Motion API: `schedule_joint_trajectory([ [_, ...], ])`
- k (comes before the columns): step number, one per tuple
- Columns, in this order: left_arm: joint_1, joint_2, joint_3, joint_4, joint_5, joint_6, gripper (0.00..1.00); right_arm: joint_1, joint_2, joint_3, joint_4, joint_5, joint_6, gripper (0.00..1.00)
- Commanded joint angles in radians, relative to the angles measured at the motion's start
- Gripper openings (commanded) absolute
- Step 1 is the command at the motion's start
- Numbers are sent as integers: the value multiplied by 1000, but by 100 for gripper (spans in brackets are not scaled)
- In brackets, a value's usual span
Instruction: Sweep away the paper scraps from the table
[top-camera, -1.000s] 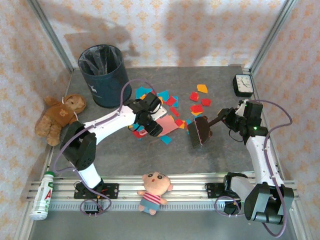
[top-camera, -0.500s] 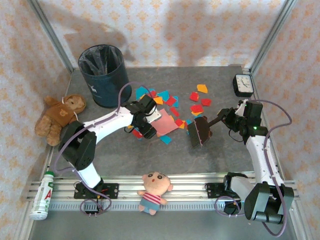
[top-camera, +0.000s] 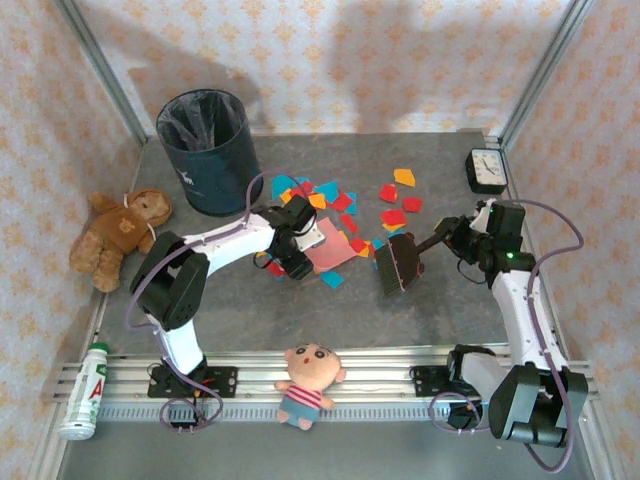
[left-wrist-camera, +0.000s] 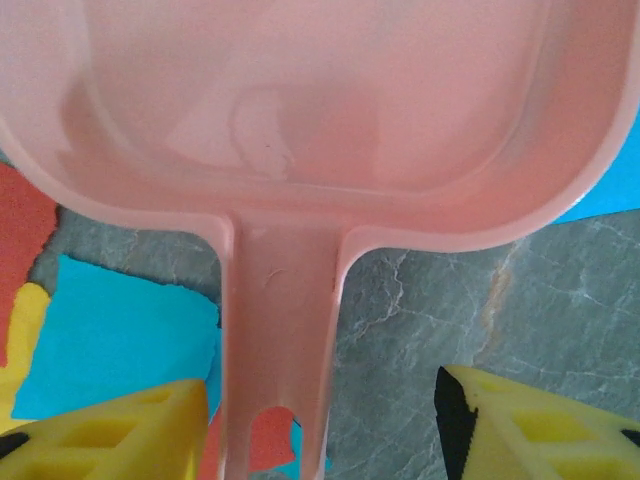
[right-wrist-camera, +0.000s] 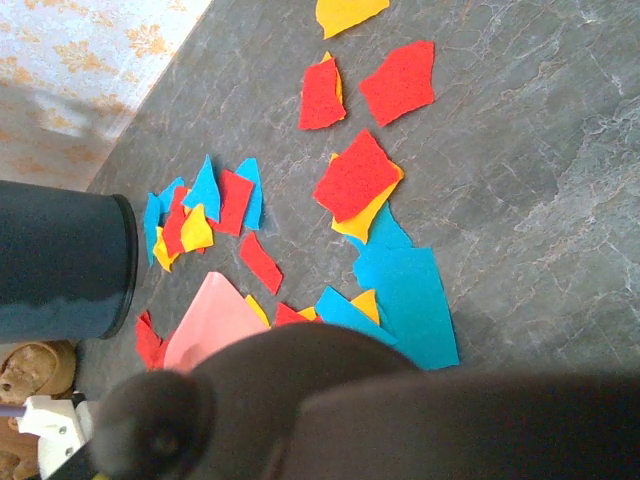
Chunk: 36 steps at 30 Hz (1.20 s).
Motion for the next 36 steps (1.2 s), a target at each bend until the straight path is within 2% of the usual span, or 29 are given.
schedule_joint_trajectory([
  [1,13,22,-12,13,1,11,58,-4,-1,-4,6,-19,-11,0],
  [10,13,48,-16,26,-11,15,47,-5,0,-6,5,-19,-10,0],
  [19,13,48,-5,2,-10,13,25,-4,-1,-5,5,-22,-8,0],
  [21,13,39,0,-8,-7,12,23,-4,-1,-5,5,-23,-8,0],
  [23,13,31,13,-32,-10,5,19,-4,-1,-5,6,-25,-7,0],
  [31,13,-29,79,-161,-54,-40,18,-4,4,-7,33,-55,-4,0],
  [34,13,-68,101,-216,-61,-50,13,-4,17,-15,72,-98,11,0],
  [36,12,-97,110,-253,-73,-49,4,1,26,-16,96,-126,14,0],
])
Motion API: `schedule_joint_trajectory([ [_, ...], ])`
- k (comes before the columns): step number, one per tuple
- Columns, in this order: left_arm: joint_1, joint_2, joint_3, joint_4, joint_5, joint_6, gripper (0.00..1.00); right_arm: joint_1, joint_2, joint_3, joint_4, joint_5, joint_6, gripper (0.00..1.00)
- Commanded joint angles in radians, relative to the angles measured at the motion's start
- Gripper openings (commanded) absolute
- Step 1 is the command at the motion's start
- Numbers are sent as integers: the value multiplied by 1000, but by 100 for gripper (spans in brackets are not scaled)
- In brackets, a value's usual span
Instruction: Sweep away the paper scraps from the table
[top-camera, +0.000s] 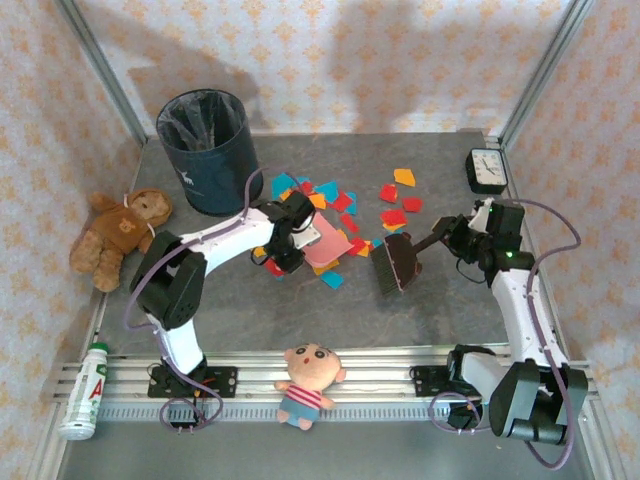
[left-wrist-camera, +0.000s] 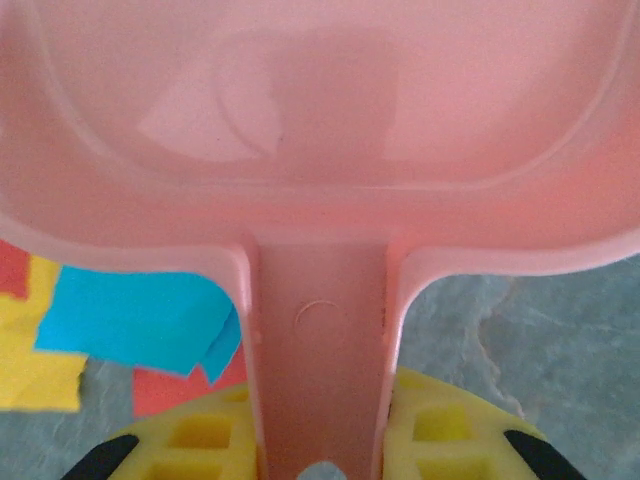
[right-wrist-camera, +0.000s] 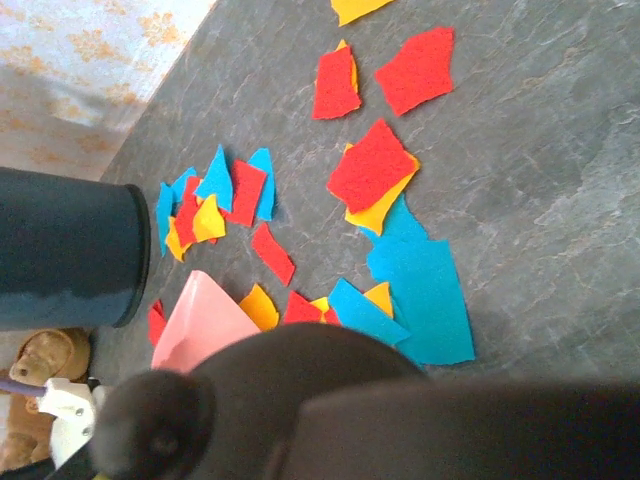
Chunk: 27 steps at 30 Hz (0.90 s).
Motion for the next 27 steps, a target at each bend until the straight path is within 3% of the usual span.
schedule_joint_trajectory([
  [1,5,-89,46,-118,-52,-18,0,8,13,-12,80,-70,12,0],
  [9,5,-211,77,-231,-143,-4,0,141,80,5,188,-78,17,0],
  [20,5,-301,76,-351,-91,89,0,343,261,38,397,-51,38,0],
  [27,2,-368,14,-343,-57,155,0,402,370,81,401,34,17,0],
])
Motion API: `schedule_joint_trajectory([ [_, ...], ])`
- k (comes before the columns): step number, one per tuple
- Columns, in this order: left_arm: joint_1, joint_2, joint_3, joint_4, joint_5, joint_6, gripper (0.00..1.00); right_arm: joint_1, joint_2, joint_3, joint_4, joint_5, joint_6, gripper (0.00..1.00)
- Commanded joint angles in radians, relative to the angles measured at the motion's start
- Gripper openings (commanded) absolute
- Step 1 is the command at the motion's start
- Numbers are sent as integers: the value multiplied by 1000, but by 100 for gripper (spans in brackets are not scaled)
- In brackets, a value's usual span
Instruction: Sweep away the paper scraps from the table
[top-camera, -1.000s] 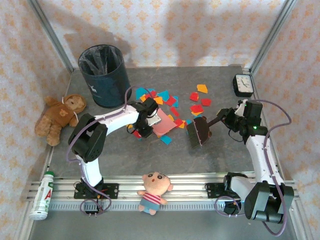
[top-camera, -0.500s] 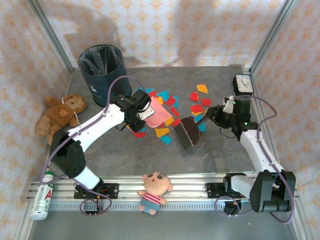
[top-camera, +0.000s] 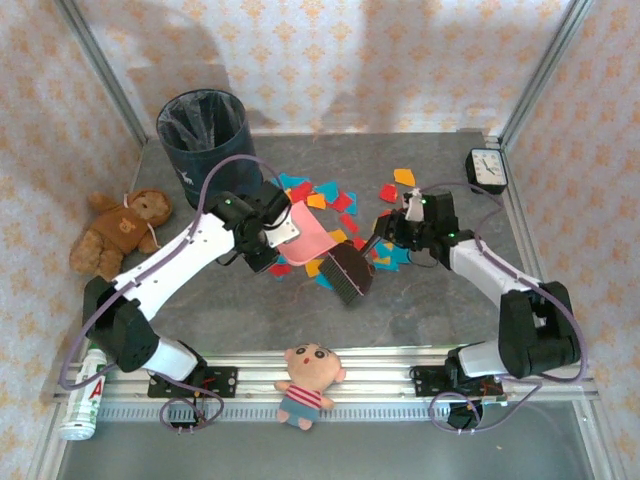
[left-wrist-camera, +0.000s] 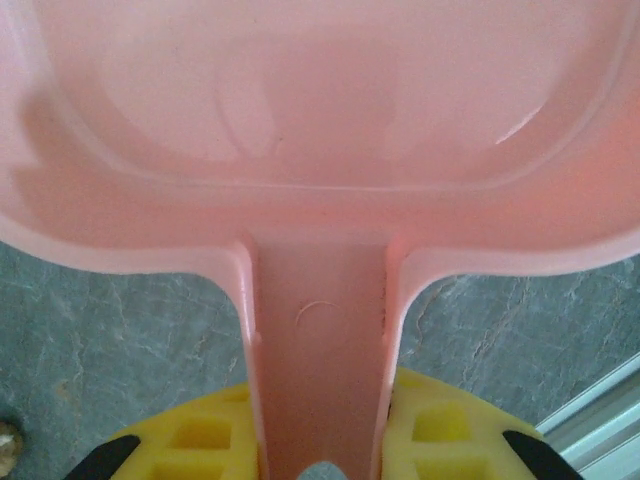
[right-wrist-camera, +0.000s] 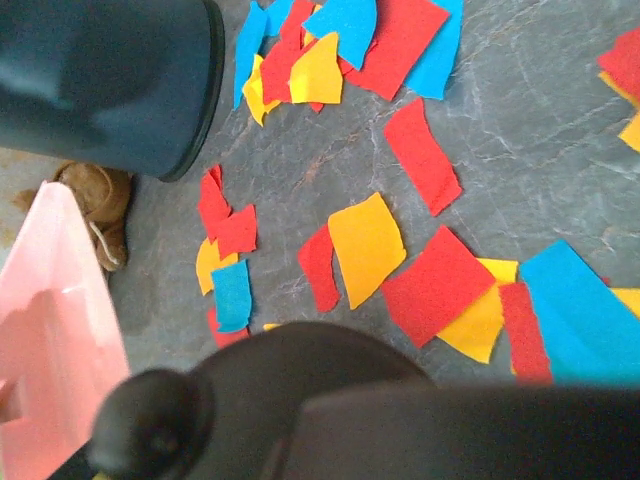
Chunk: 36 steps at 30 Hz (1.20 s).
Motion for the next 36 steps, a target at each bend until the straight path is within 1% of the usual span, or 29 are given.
schedule_joint_trajectory([
  [1,2,-67,-39,-30,39,66,0,8,12,48,36,81,-17,0],
  [4,-6,-75,-61,-43,70,86,0,8,-11,56,-39,181,-56,0],
  [8,-26,-69,-78,-48,77,96,0,9,-80,56,-145,341,-97,0],
  [10,-40,-61,-82,-51,76,101,0,9,-119,49,-168,391,-105,0],
  [13,-57,-30,-76,-56,75,100,0,8,-167,39,-185,402,-116,0],
  [17,-74,15,-60,-77,71,103,0,9,-203,34,-178,323,-124,0],
  [19,-78,30,-53,-85,71,105,0,9,-258,28,-165,296,-129,0],
  [23,-79,52,-46,-98,65,103,0,10,-353,6,-131,292,-160,0],
  [26,-82,81,-38,-110,56,98,0,17,-414,-3,-126,343,-189,0],
  [30,-85,120,-24,-126,49,95,0,29,-451,5,-158,470,-241,0],
  [36,-91,195,19,-155,39,92,0,67,-437,16,-164,611,-297,0],
])
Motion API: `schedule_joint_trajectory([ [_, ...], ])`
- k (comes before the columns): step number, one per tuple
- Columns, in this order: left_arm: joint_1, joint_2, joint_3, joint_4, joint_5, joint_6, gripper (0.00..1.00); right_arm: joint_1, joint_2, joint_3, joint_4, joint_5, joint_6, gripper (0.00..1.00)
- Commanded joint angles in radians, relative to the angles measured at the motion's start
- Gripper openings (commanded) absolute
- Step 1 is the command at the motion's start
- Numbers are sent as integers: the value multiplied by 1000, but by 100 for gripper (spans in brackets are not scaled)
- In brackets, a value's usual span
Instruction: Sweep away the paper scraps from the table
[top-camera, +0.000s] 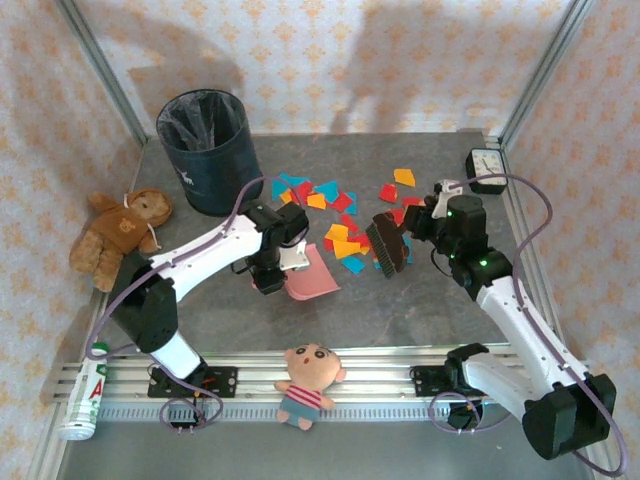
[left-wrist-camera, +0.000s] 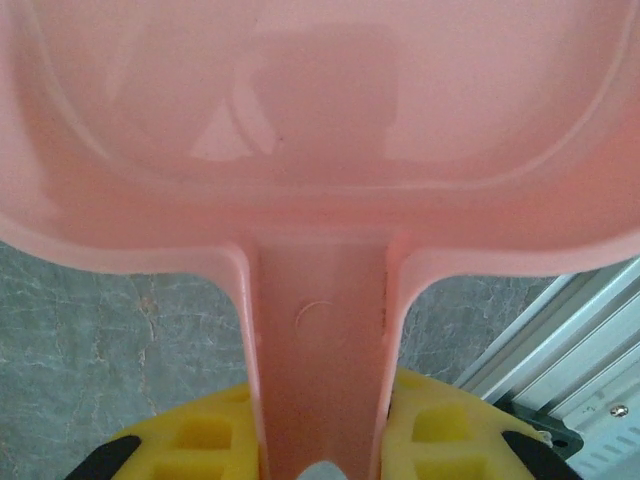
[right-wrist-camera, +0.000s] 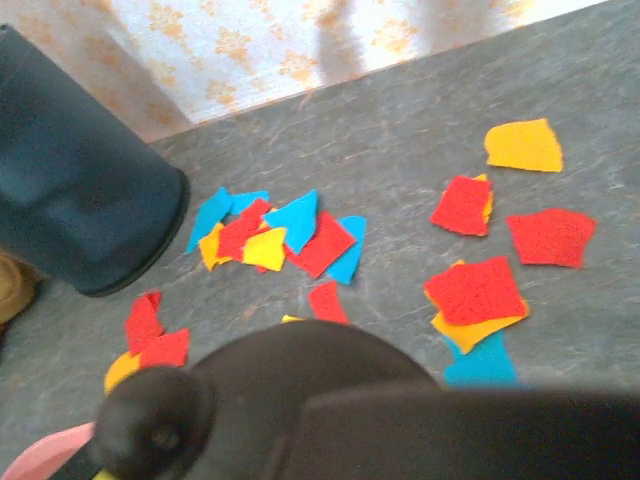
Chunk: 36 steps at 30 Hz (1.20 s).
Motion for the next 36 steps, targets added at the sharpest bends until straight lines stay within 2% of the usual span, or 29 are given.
schedule_joint_trajectory([
  [1,-14,40,48,-59,-25,11,0,30,10,18,10,132,-60,0],
  [10,-24,136,115,-90,-33,2,0,111,122,69,-2,213,-104,0],
  [15,-27,187,149,-110,-41,-14,0,140,164,80,-5,202,-115,0],
  [27,-30,334,249,-123,-37,-58,0,149,202,79,-19,31,-120,0],
  [36,-36,370,275,-105,-35,-62,0,154,200,83,-34,-112,-119,0],
])
